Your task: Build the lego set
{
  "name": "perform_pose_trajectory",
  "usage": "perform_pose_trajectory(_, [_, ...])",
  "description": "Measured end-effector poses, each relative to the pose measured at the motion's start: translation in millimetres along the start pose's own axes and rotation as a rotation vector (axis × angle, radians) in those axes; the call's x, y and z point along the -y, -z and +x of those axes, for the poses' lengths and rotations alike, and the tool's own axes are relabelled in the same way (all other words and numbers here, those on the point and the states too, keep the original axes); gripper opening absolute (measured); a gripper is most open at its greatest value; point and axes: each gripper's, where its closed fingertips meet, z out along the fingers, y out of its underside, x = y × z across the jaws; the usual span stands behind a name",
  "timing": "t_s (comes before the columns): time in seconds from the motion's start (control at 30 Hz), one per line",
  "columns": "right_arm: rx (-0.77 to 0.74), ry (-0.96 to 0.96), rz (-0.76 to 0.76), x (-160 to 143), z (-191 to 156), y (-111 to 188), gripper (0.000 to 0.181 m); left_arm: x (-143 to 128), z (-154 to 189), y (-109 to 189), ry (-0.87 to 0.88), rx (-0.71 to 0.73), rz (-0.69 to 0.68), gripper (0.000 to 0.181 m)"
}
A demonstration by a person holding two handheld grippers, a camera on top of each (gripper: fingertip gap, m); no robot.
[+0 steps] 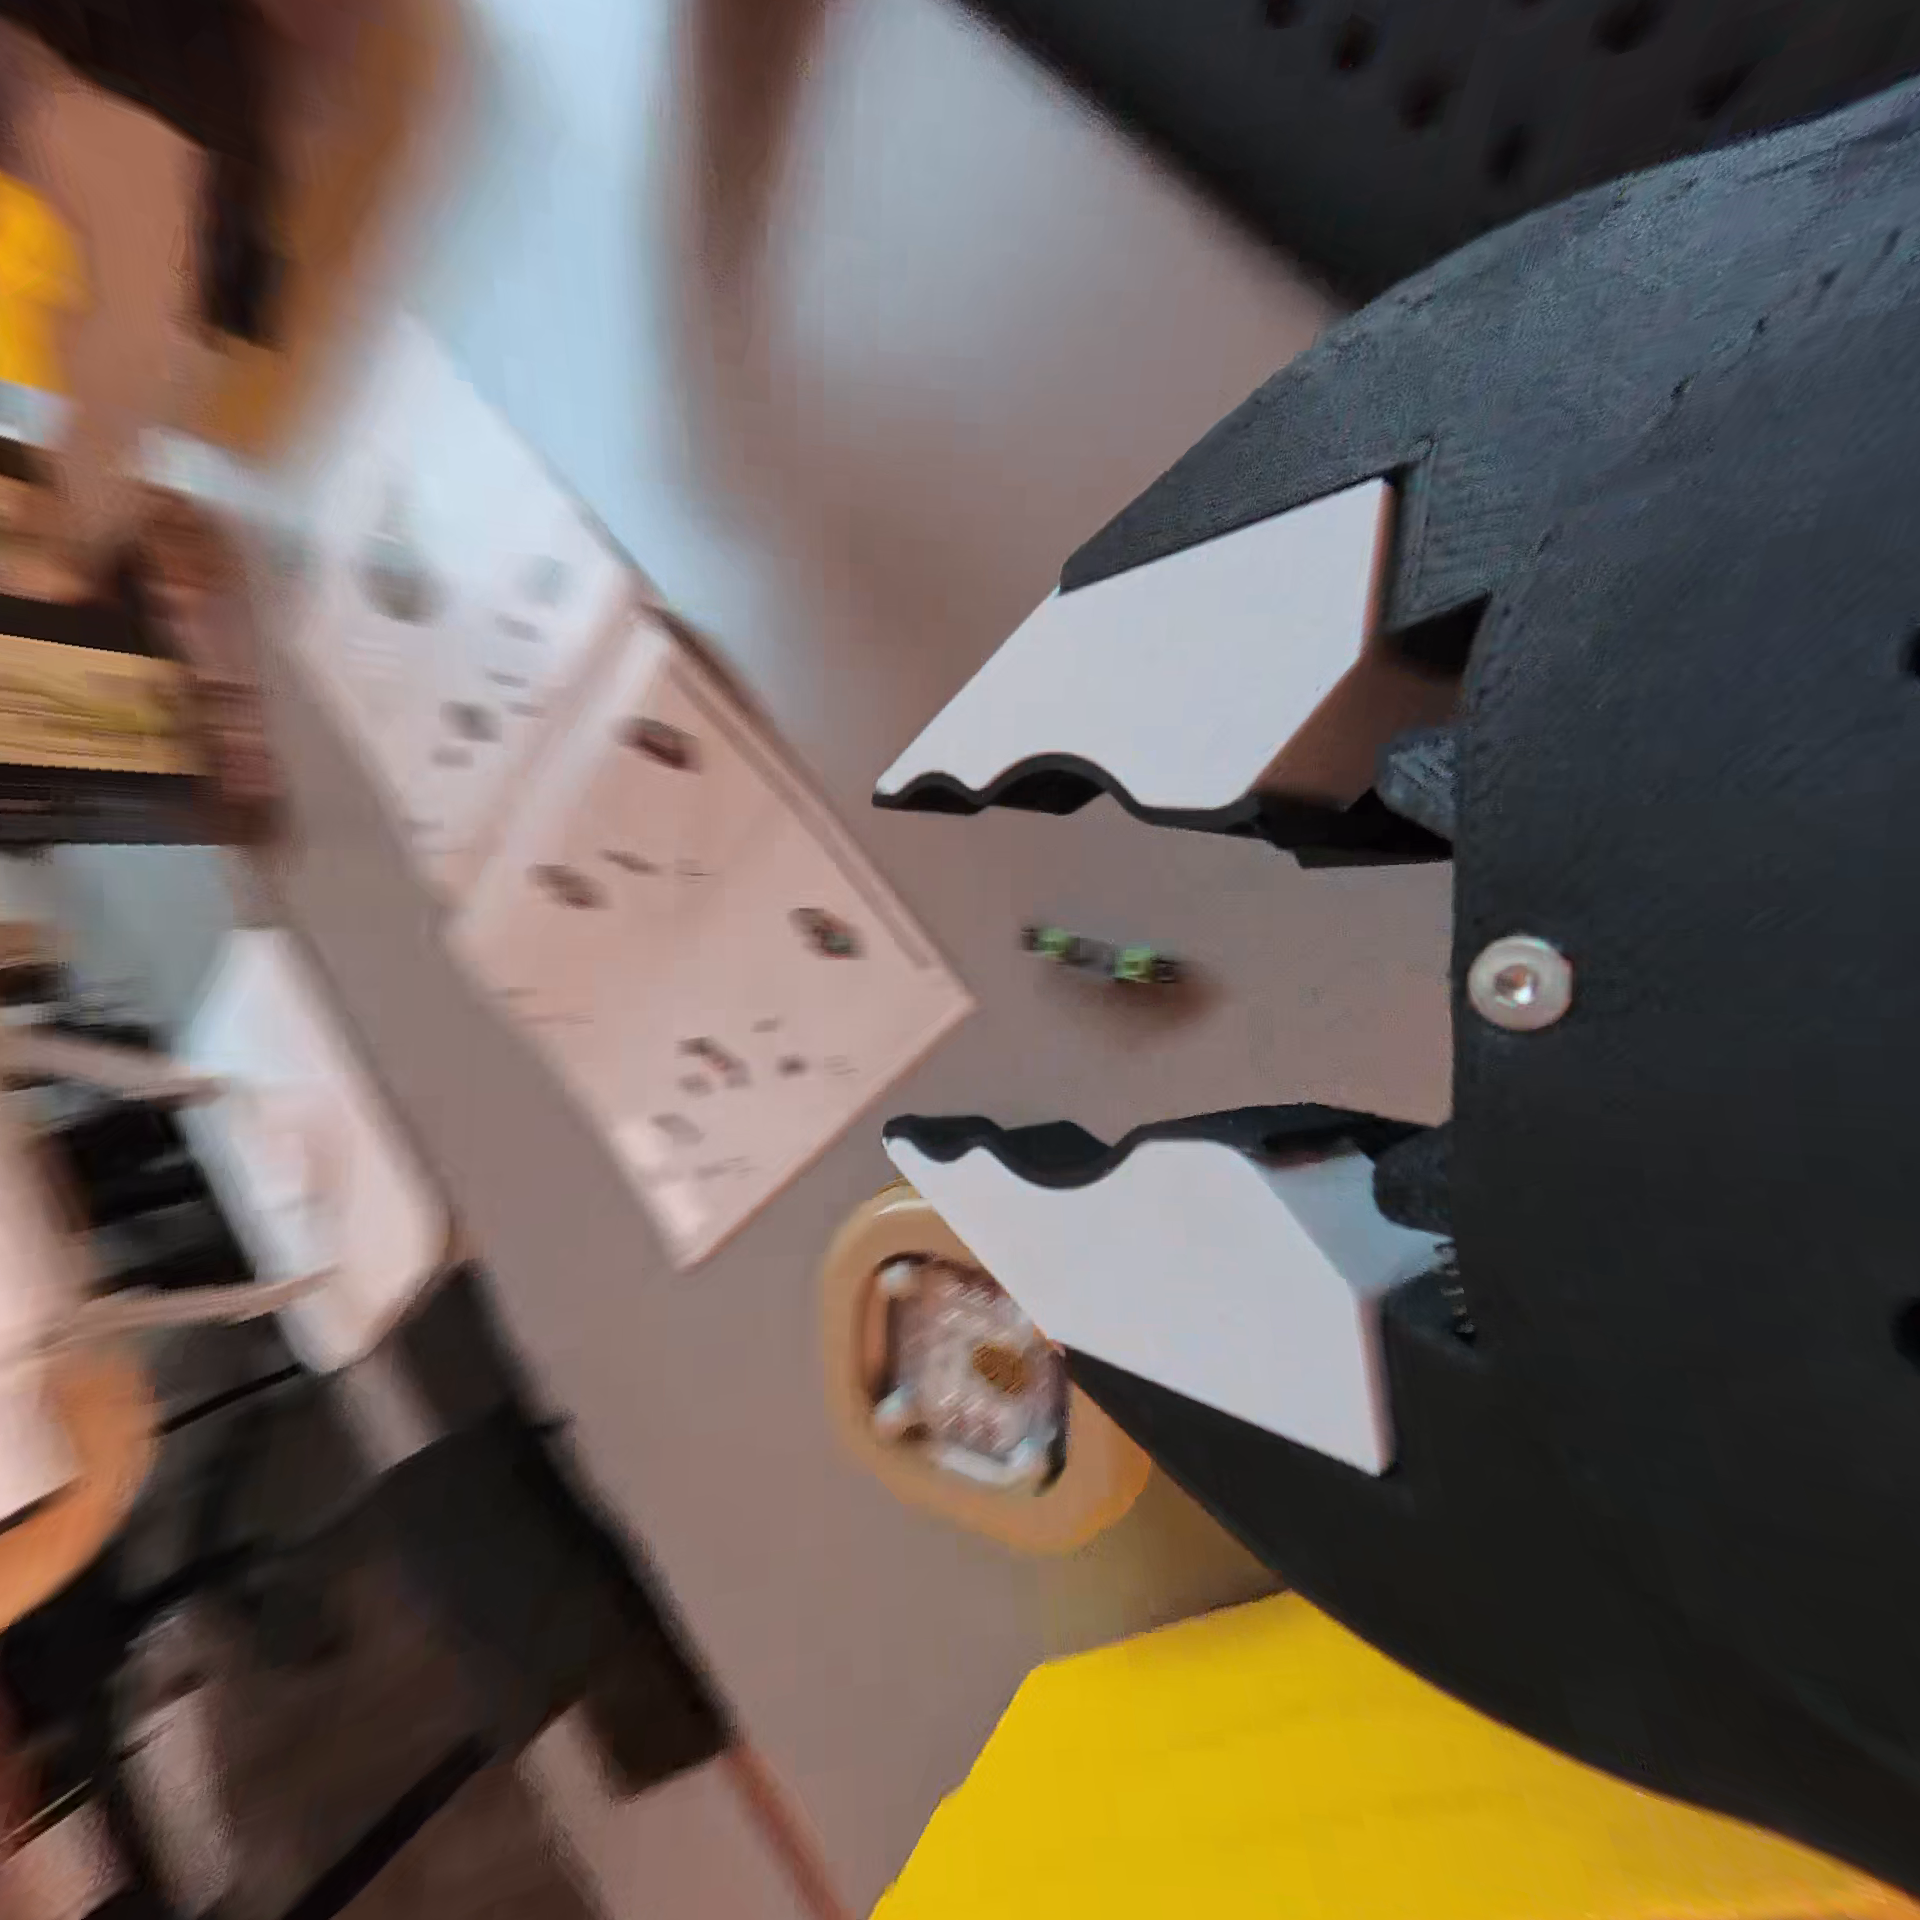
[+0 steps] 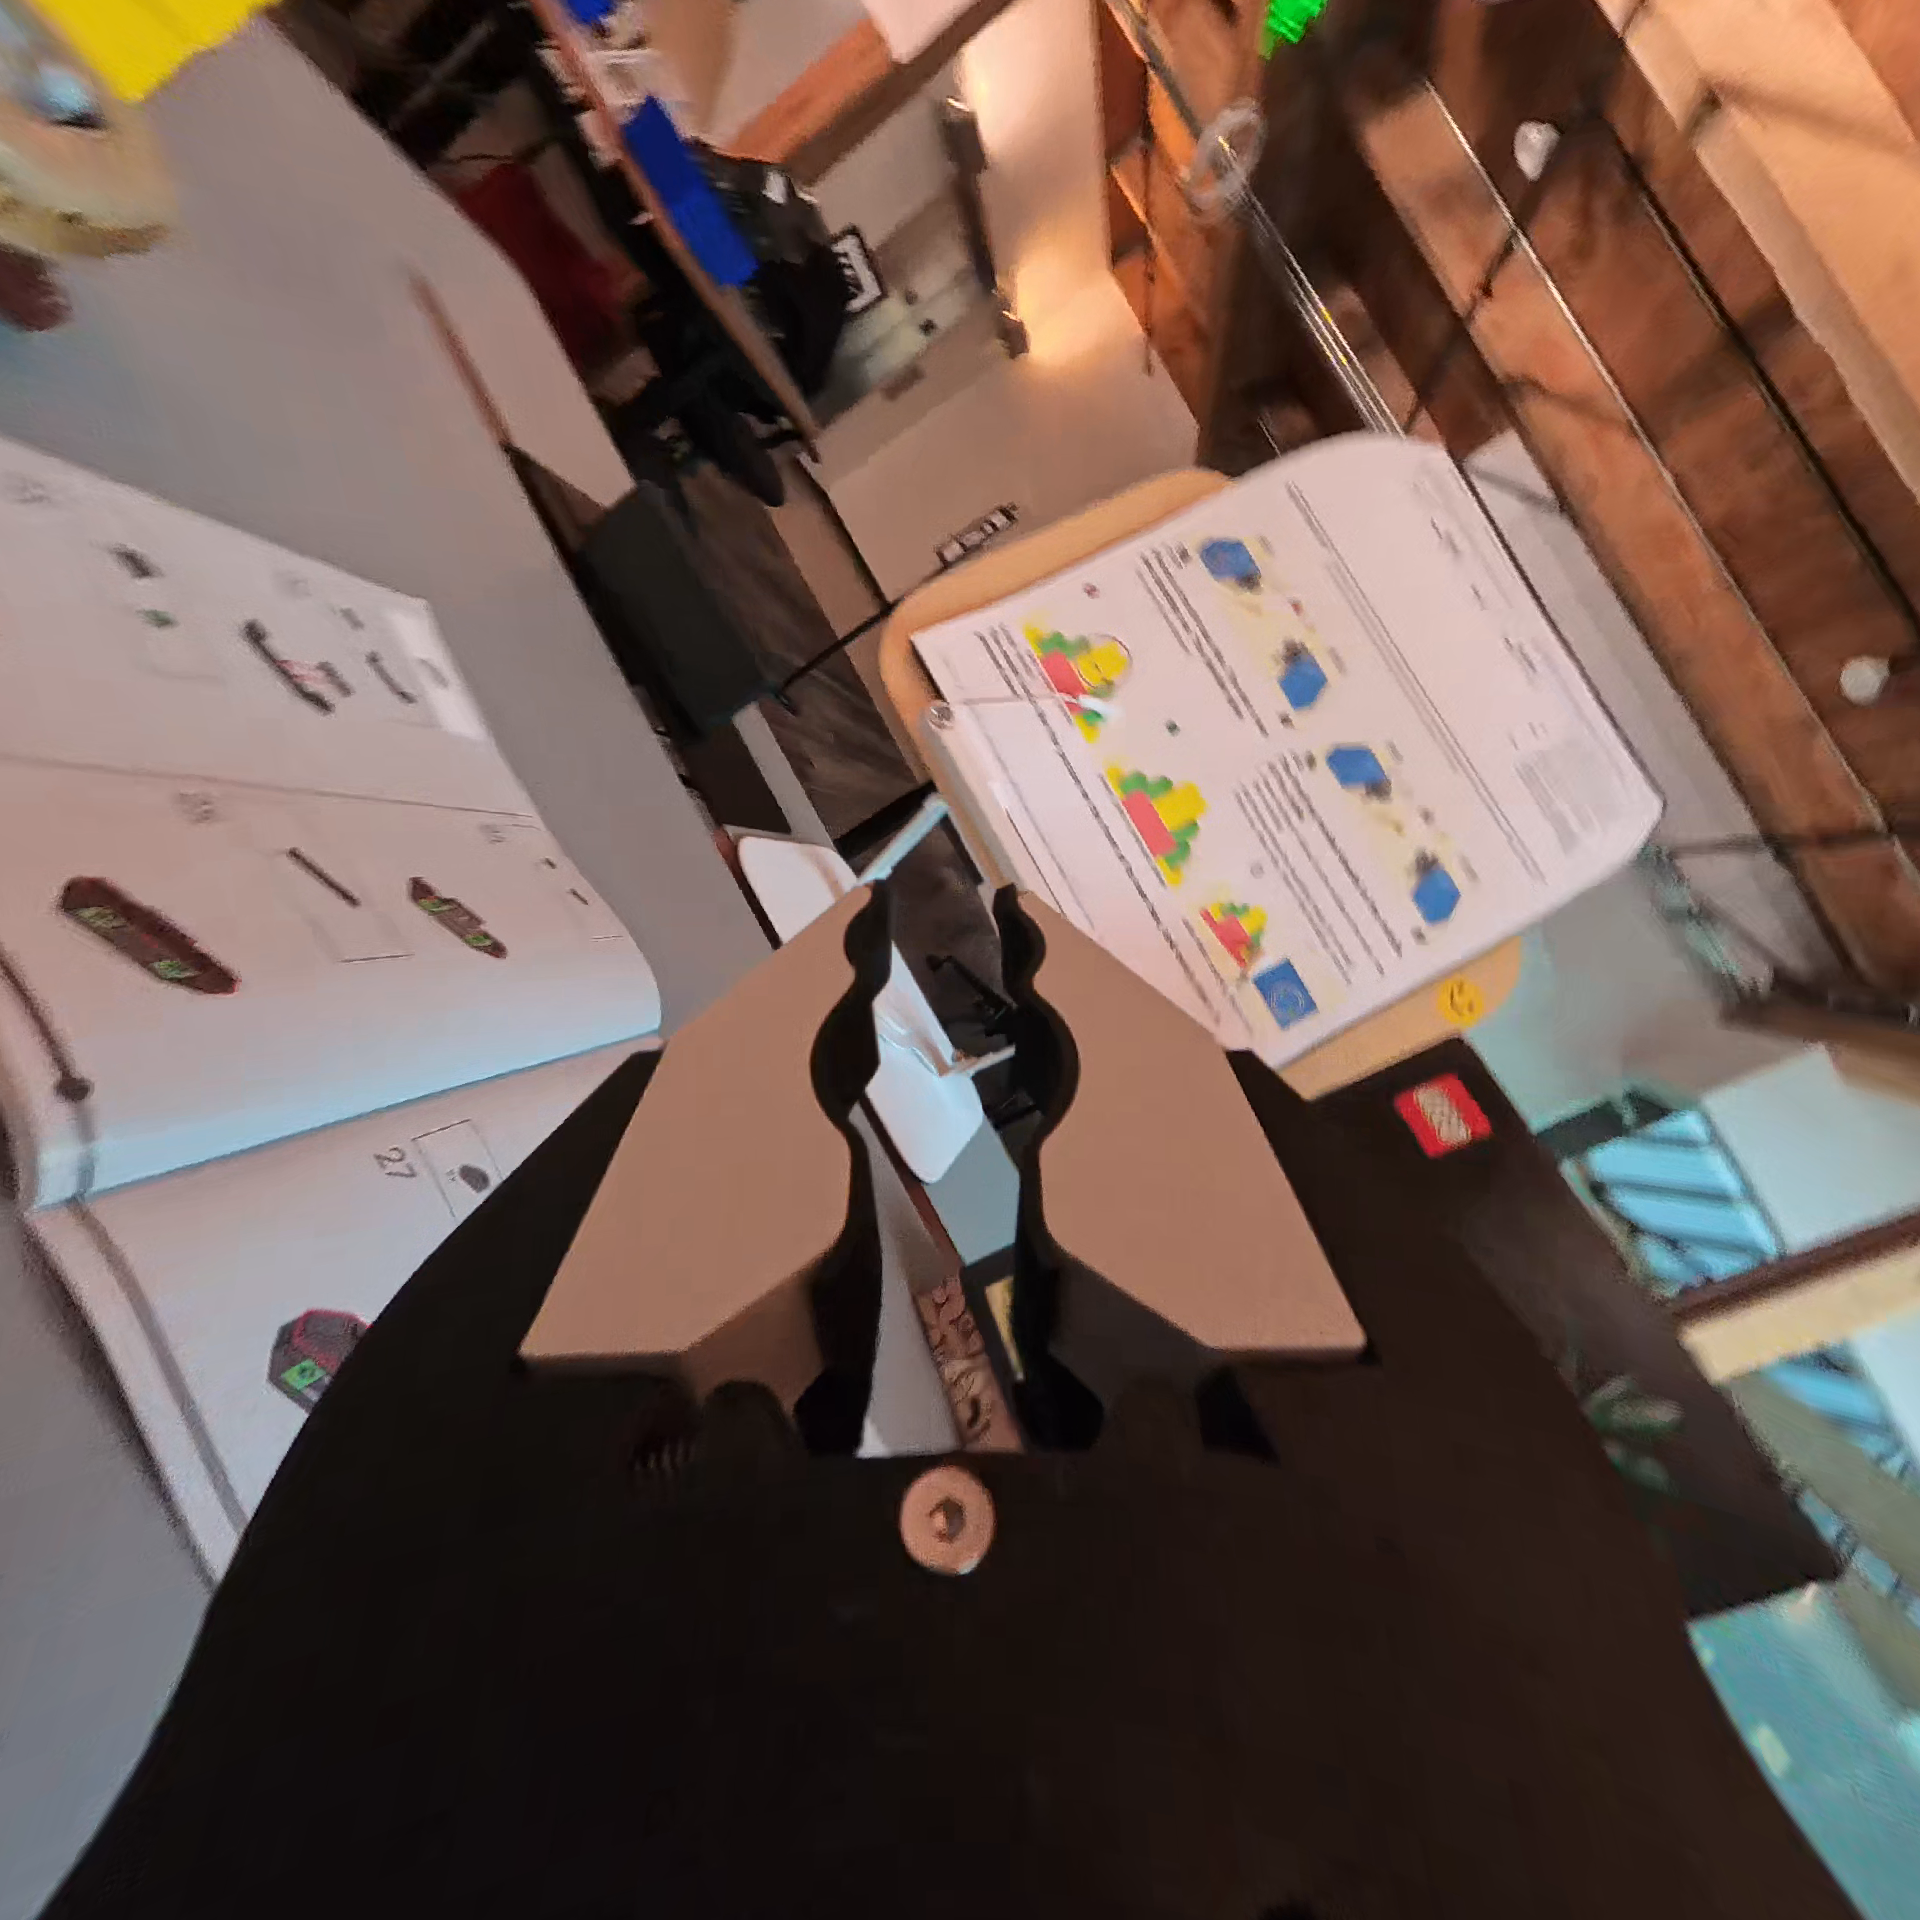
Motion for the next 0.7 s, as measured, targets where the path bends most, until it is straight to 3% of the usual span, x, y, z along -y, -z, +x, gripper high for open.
perform_pose_trajectory(0.03, [-0.020, -0.053, -0.018, -8, 6, 0, 0.019, 20, -4, 14, 0.014, 0.036, 0.098, 0.057])
perform_pose_trajectory(0.1, [-0.063, -0.147, -0.054, -21, 16, -1, 0.020, 47, -17, 44, 0.046, 0.115, 0.248, 0.060])
perform_pose_trajectory(0.17, [-0.095, -0.214, -0.071, -29, 24, -1, 0.020, 56, -29, 71, 0.067, 0.173, 0.309, 0.062])
perform_pose_trajectory(0.3, [-0.101, -0.263, -0.106, -40, 31, -2, 0.020, 43, -53, 108, 0.119, 0.269, 0.322, 0.059])
perform_pose_trajectory(0.4, [-0.090, -0.231, -0.144, -50, 31, -4, 0.020, 33, -58, 125, 0.191, 0.264, 0.373, 0.054])
perform_pose_trajectory(0.53, [-0.075, -0.188, -0.203, -39, 49, 1, 0.020, 44, -42, 128, 0.260, 0.146, 0.493, 0.051])
perform_pose_trajectory(0.6, [-0.026, -0.219, -0.217, -17, 57, 9, 0.022, 51, -30, 116, 0.248, 0.085, 0.515, 0.048])
perform_pose_trajectory(0.7, [0.135, -0.415, -0.216, 23, 50, 33, 0.027, 58, -21, 92, 0.164, 0.087, 0.513, 0.044])
